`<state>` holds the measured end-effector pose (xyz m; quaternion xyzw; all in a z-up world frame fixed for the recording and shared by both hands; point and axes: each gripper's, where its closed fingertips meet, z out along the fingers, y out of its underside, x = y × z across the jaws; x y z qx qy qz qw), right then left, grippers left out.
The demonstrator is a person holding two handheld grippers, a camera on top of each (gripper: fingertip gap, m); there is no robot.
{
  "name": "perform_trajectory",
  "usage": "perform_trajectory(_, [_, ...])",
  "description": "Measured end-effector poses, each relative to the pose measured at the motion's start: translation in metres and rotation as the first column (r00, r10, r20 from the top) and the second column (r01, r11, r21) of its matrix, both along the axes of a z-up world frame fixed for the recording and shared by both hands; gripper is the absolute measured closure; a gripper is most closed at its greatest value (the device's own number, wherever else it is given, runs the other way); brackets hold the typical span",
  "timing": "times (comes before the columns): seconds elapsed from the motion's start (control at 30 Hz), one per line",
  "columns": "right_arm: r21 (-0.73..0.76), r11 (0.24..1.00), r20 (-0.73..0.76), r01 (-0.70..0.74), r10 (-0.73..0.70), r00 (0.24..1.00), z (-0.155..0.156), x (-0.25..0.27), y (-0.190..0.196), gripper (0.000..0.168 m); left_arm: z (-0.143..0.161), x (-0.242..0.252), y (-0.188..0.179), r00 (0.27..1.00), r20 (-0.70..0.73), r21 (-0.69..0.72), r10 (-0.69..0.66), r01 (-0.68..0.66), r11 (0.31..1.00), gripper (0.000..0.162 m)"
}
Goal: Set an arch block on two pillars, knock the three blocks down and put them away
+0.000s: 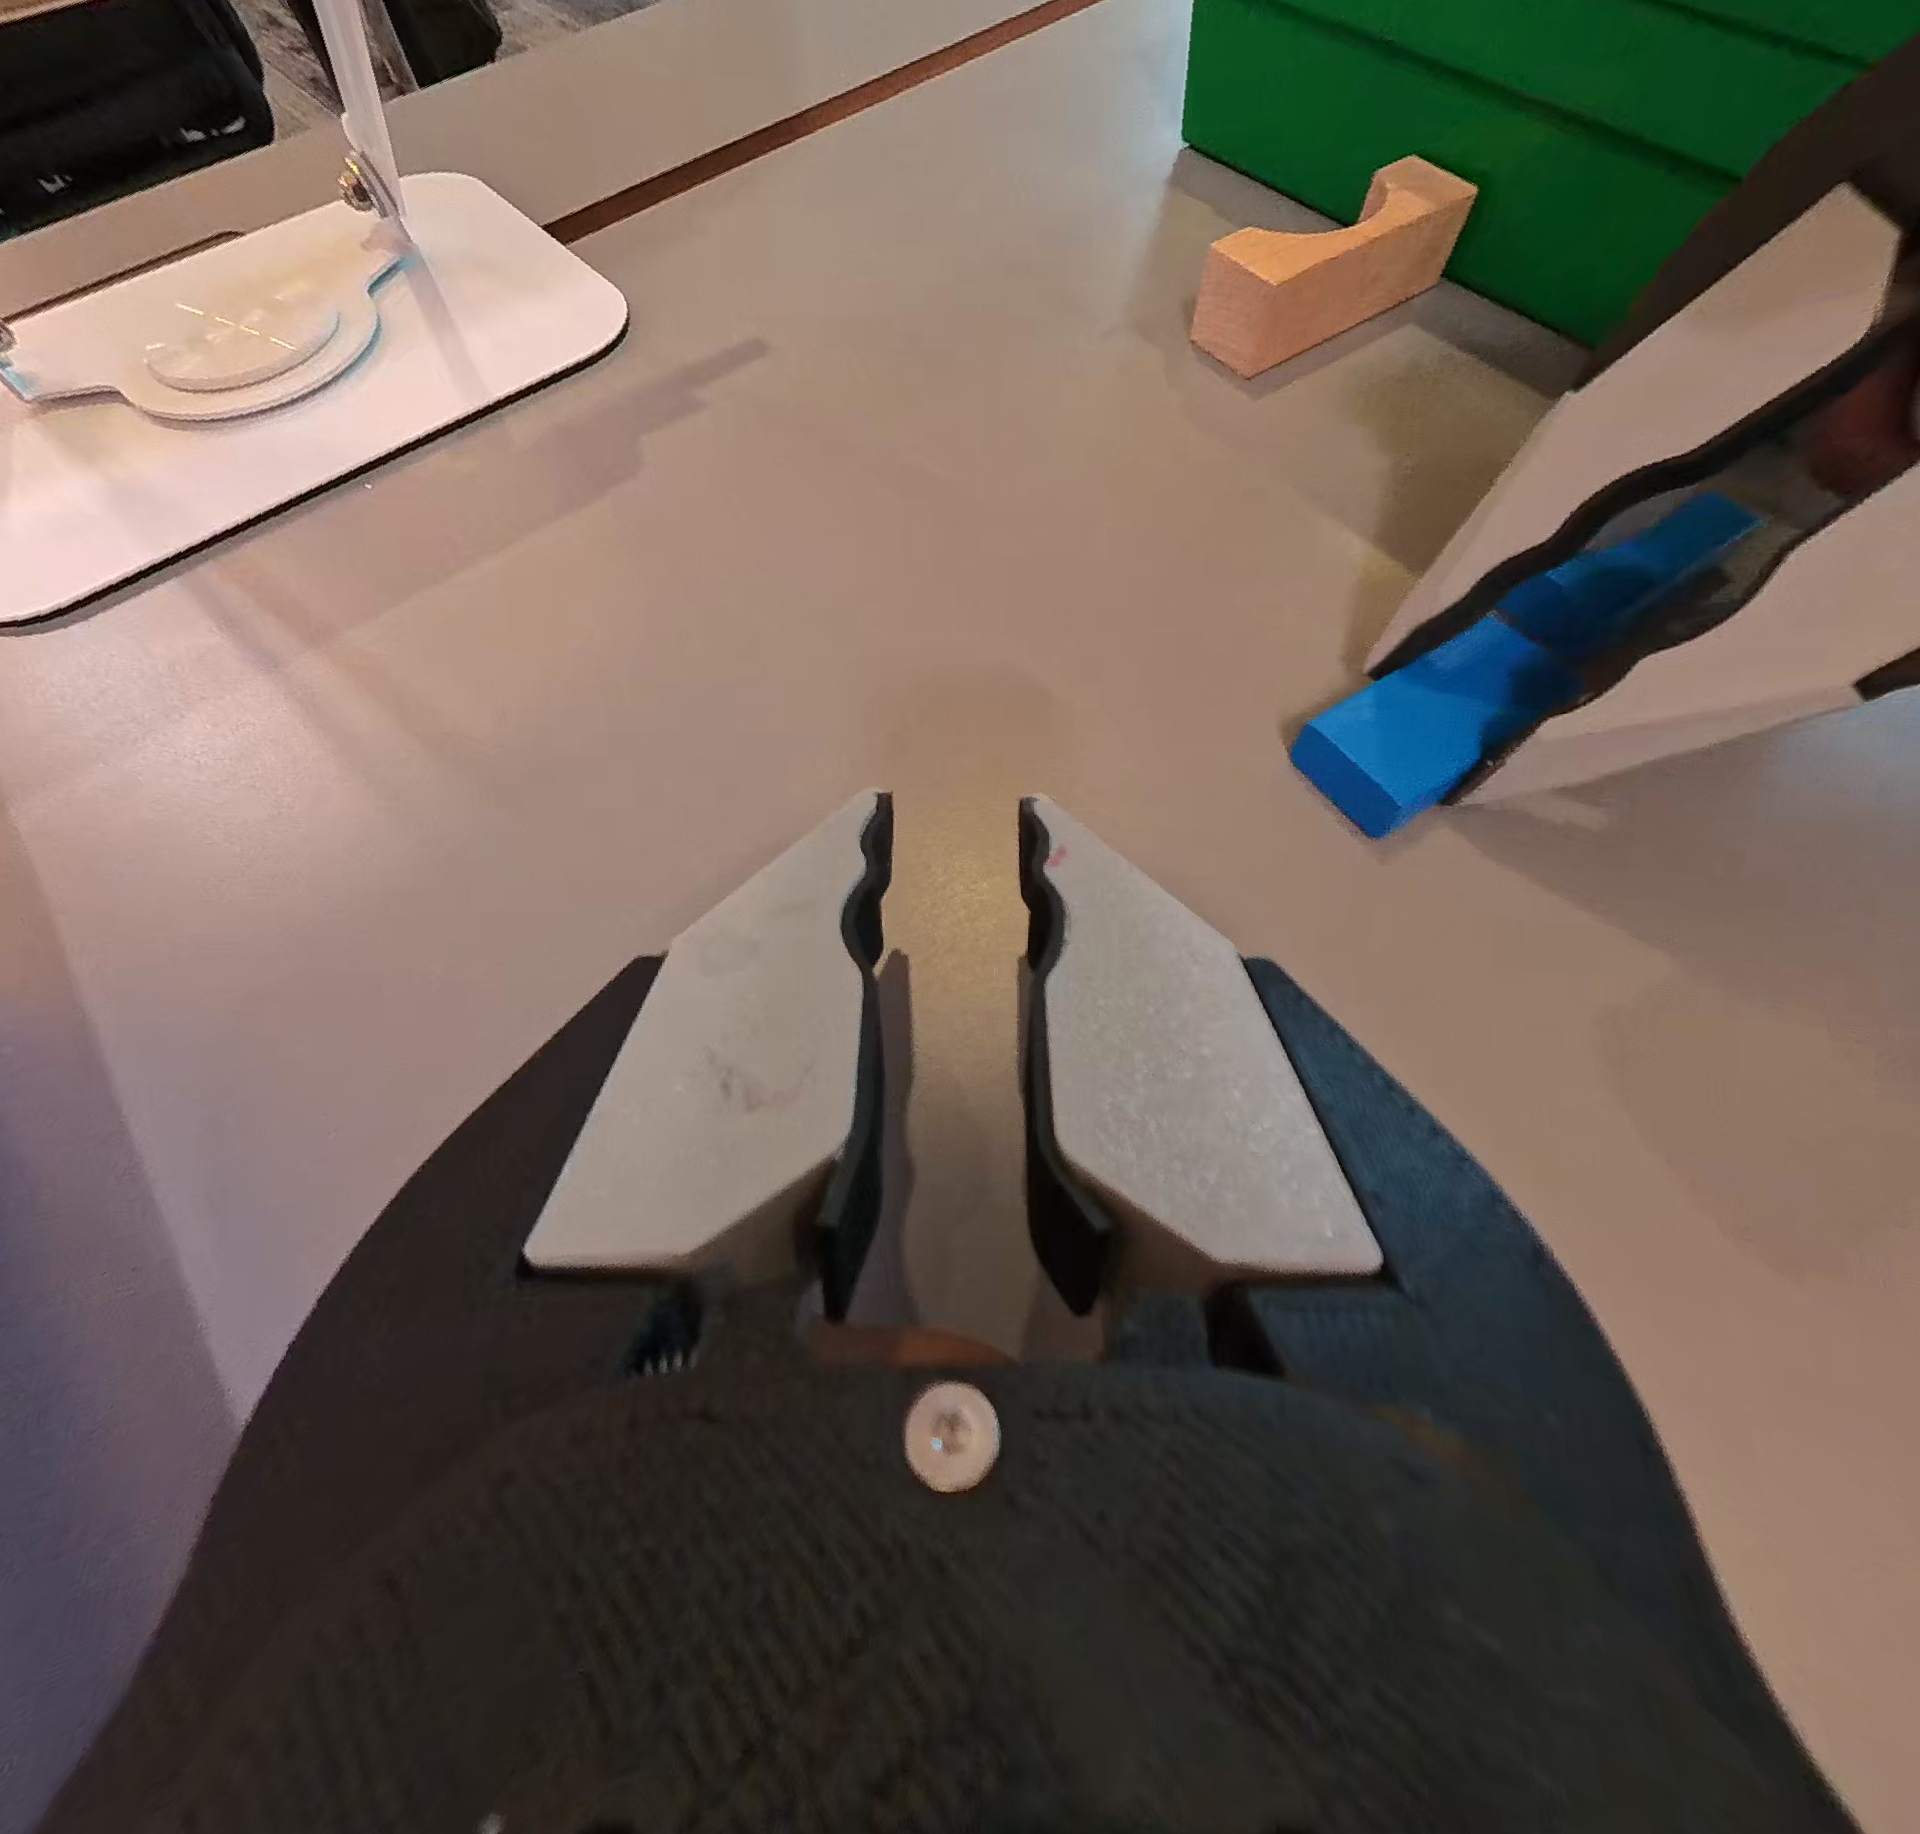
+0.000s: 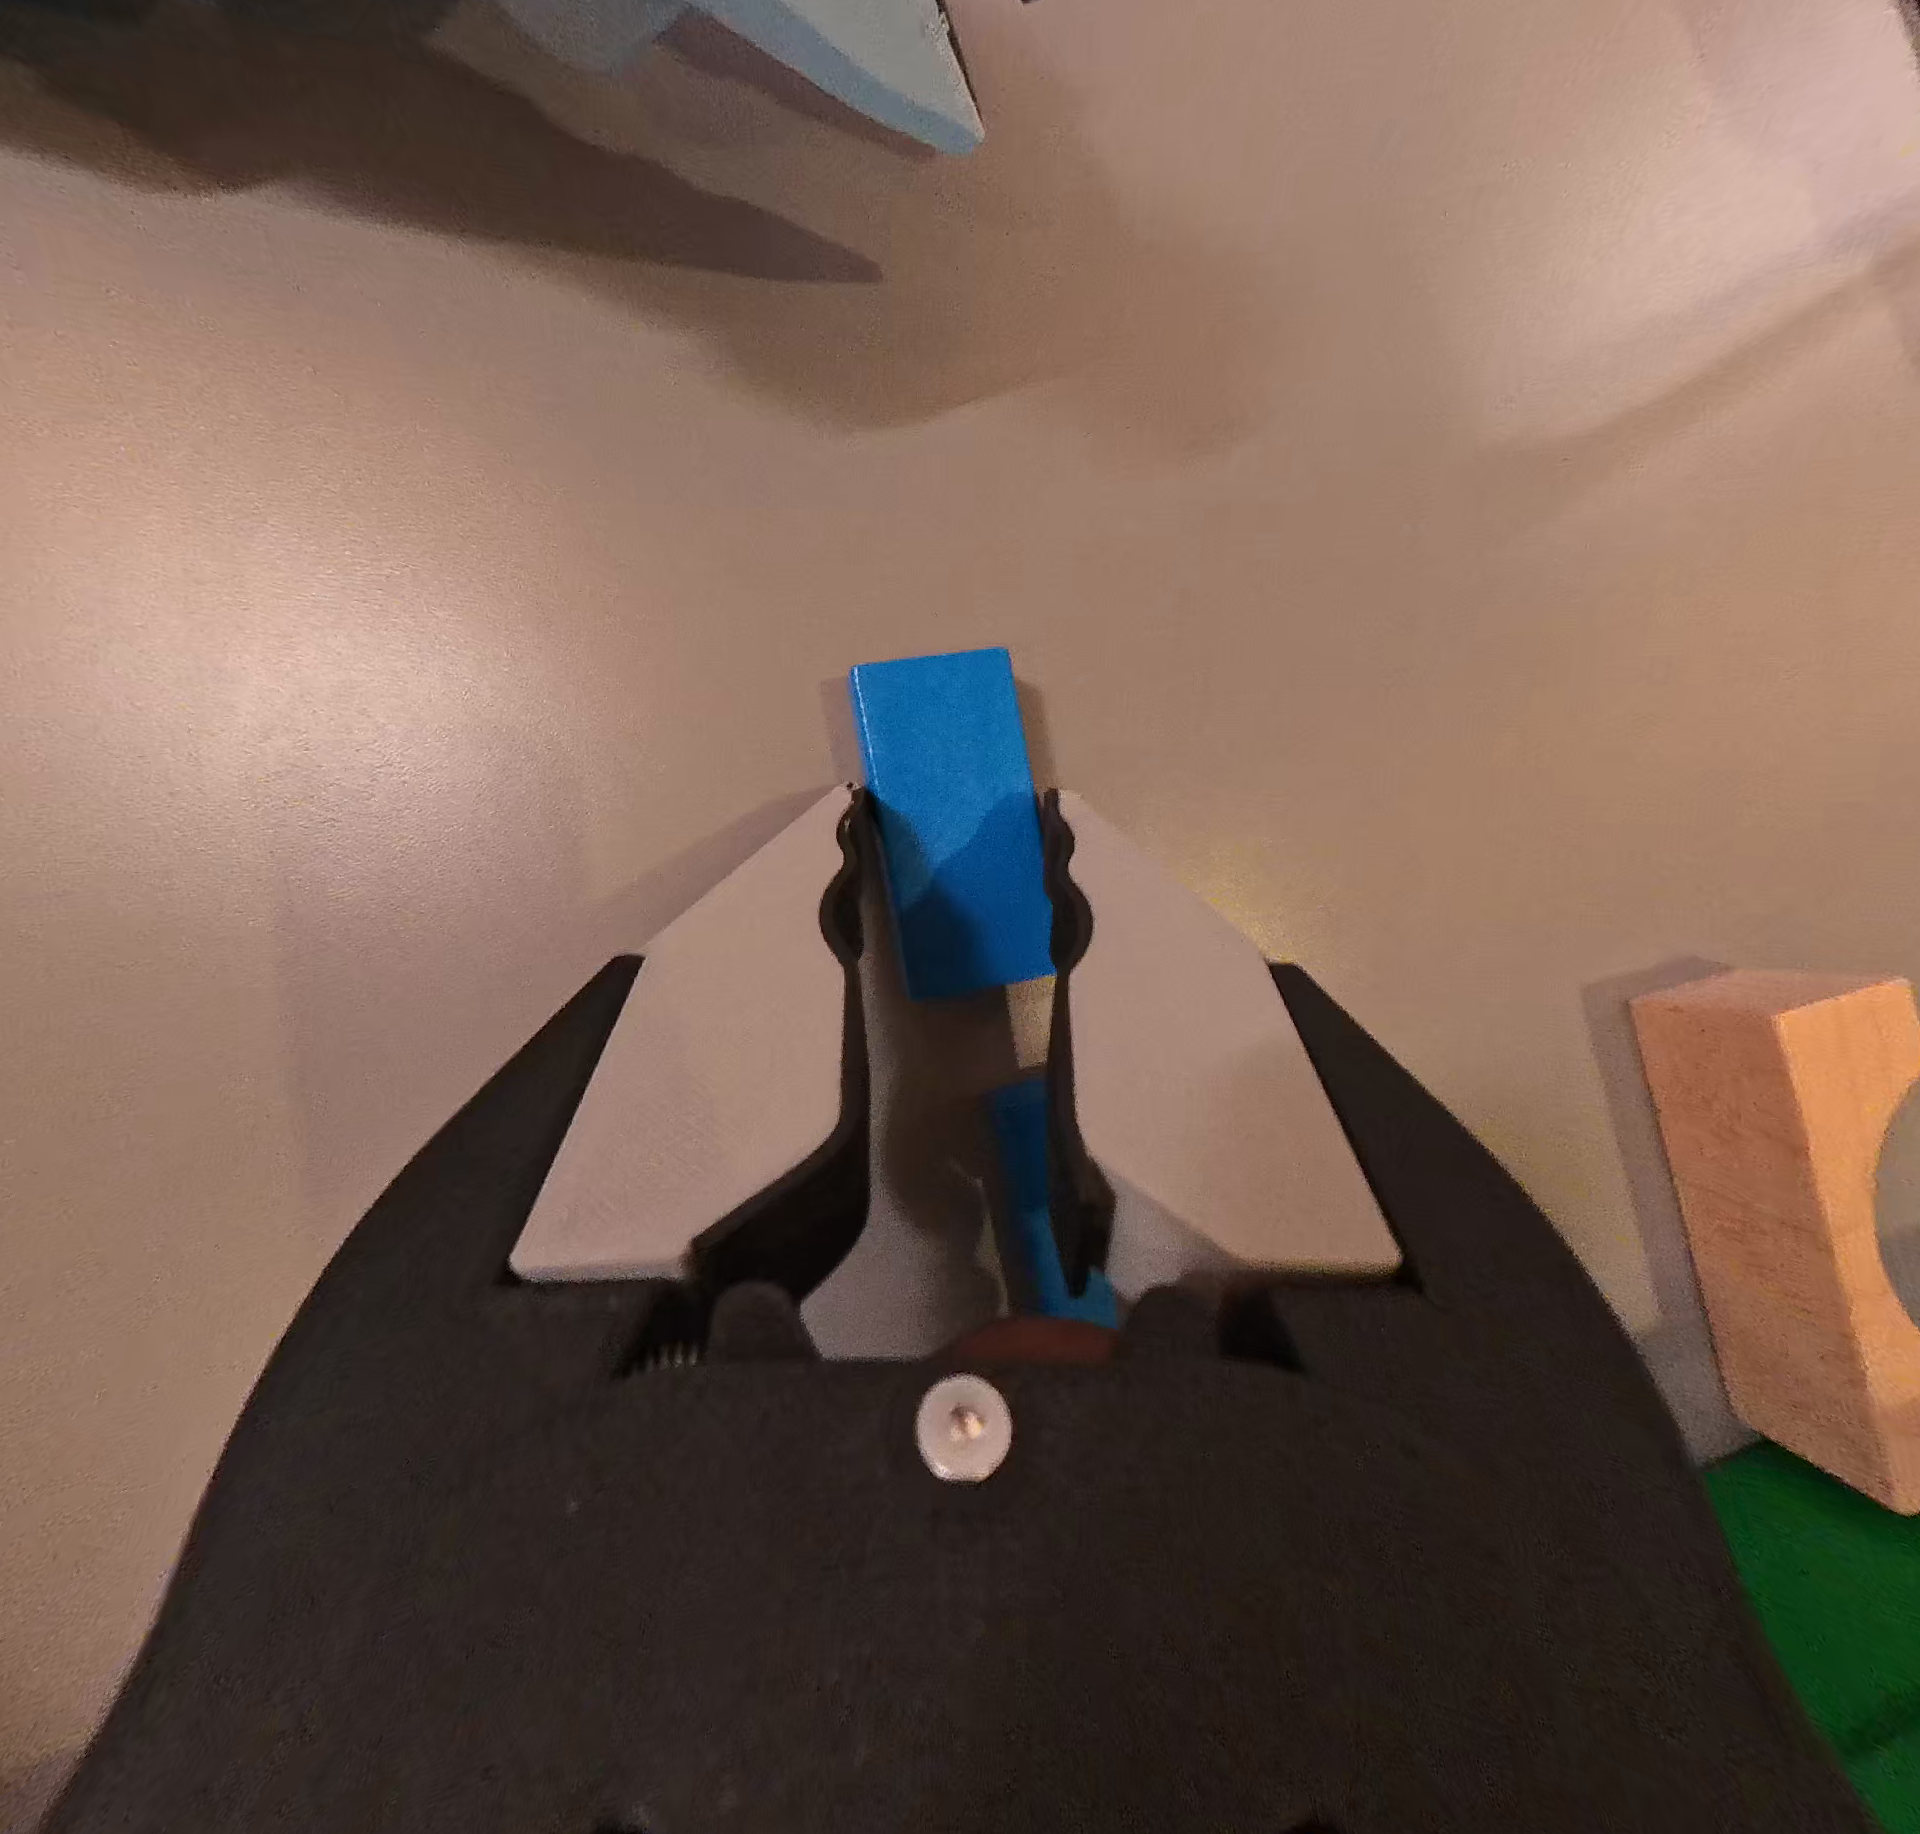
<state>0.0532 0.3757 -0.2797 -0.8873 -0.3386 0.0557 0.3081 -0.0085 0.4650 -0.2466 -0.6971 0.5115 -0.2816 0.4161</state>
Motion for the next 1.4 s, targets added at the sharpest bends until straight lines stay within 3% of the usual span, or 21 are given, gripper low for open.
perform_trajectory(0.13, [0.069, 0.998, 0.02, 0.001, -0.003, 1.0, 0.014, -0.01, -0.006, 0.138, 0.0, 0.001, -0.002, 1.0, -0.005, 0.008, -0.008, 0.008, 1.0, 0.141])
perform_trajectory(0.27, [0.258, 0.956, -0.063, 0.137, -0.125, 0.99, 0.074, 0.01, -0.008, 0.138, 0.001, 0.002, -0.003, 1.0, -0.007, 0.032, -0.013, 0.013, 0.999, 0.141])
perform_trajectory(0.33, [0.365, 0.883, -0.133, 0.296, -0.266, 0.955, 0.115, 0.048, -0.009, 0.138, 0.0, 0.002, -0.003, 1.0, -0.014, 0.04, -0.013, 0.014, 0.999, 0.141])
perform_trajectory(0.4, [0.451, 0.741, -0.18, 0.497, -0.47, 0.864, 0.147, 0.111, -0.017, 0.138, 0.0, 0.002, -0.003, 1.0, -0.013, 0.038, -0.014, 0.014, 0.999, 0.141])
perform_trajectory(0.47, [0.449, 0.602, -0.218, 0.661, -0.643, 0.734, 0.153, 0.172, -0.031, 0.138, 0.002, 0.003, -0.004, 1.0, 0.0, 0.027, -0.016, 0.016, 1.0, 0.141])
perform_trajectory(0.5, [0.404, 0.583, -0.227, 0.705, -0.683, 0.695, 0.144, 0.19, -0.036, 0.138, 0.003, 0.003, -0.004, 1.0, 0.009, 0.019, -0.017, 0.016, 1.0, 0.141])
perform_trajectory(0.57, [0.267, 0.604, -0.173, 0.751, -0.736, 0.654, 0.109, 0.211, -0.044, 0.136, 0.004, 0.002, -0.003, 1.0, 0.021, 0.008, -0.011, 0.011, 1.0, 0.141])
perform_trajectory(0.63, [0.215, 0.626, -0.142, 0.749, -0.739, 0.658, 0.091, 0.215, -0.048, 0.12, 0.004, 0.001, -0.001, 1.0, 0.024, 0.002, -0.005, 0.005, 1.0, 0.141])
perform_trajectory(0.67, [0.209, 0.654, -0.195, 0.727, -0.7, 0.687, 0.093, 0.203, -0.045, 0.119, 0.004, 0.0, 0.0, 1.0, 0.024, 0.0, -0.002, 0.002, 1.0, 0.141])
perform_trajectory(0.7, [0.23, 0.682, -0.267, 0.694, -0.641, 0.719, 0.104, 0.188, -0.042, 0.134, 0.004, 0.0, 0.0, 1.0, 0.024, -0.004, -0.001, 0.001, 1.0, 0.141])
perform_trajectory(0.73, [0.265, 0.737, -0.342, 0.621, -0.531, 0.775, 0.119, 0.164, -0.039, 0.125, 0.004, 0.0, 0.0, 1.0, 0.025, -0.007, -0.002, 0.002, 1.0, 0.141])
perform_trajectory(0.77, [0.3, 0.78, -0.391, 0.549, -0.425, 0.816, 0.132, 0.14, -0.039, 0.131, 0.004, 0.0, 0.0, 1.0, 0.026, -0.008, -0.004, 0.004, 1.0, 0.141])
perform_trajectory(0.8, [0.315, 0.816, -0.387, 0.484, -0.356, 0.851, 0.136, 0.123, -0.04, 0.137, 0.003, 0.001, -0.001, 1.0, 0.024, -0.008, -0.006, 0.007, 1.0, 0.141])
perform_trajectory(0.87, [0.275, 0.891, -0.312, 0.36, -0.272, 0.91, 0.125, 0.093, -0.041, 0.122, 0.002, 0.002, -0.002, 1.0, 0.015, -0.001, -0.012, 0.012, 1.0, 0.141])
perform_trajectory(0.97, [0.138, 0.974, -0.145, 0.182, -0.162, 0.976, 0.083, 0.059, -0.046, 0.122, 0.002, 0.002, -0.003, 1.0, 0.011, 0.01, -0.016, 0.016, 1.0, 0.141])
perform_trajectory(1.07, [0.103, 0.972, 0.108, 0.212, -0.223, 0.969, 0.042, 0.071, -0.035, 0.126, 0.003, 0.001, -0.002, 1.0, 0.014, 0.005, -0.014, 0.014, 1.0, 0.141])
perform_trajectory(1.13, [0.059, 0.956, 0.114, 0.288, -0.293, 0.949, 0.027, 0.075, -0.028, 0.13, 0.003, 0.001, -0.002, 1.0, 0.017, 0.0, -0.014, 0.014, 1.0, 0.141])
perform_trajectory(1.37, [-0.03, 0.97, 0.182, 0.239, -0.23, 0.956, 0.005, 0.071, -0.037, 0.125, 0.004, 0.002, -0.004, 1.0, 0.016, 0.004, -0.026, 0.026, 1.0, 0.141])
perform_trajectory(1.4, [-0.05, 0.97, 0.165, 0.238, -0.227, 0.96, 0.001, 0.068, -0.039, 0.135, 0.004, 0.002, -0.005, 0.999, 0.015, 0.007, -0.029, 0.029, 1.0, 0.141])
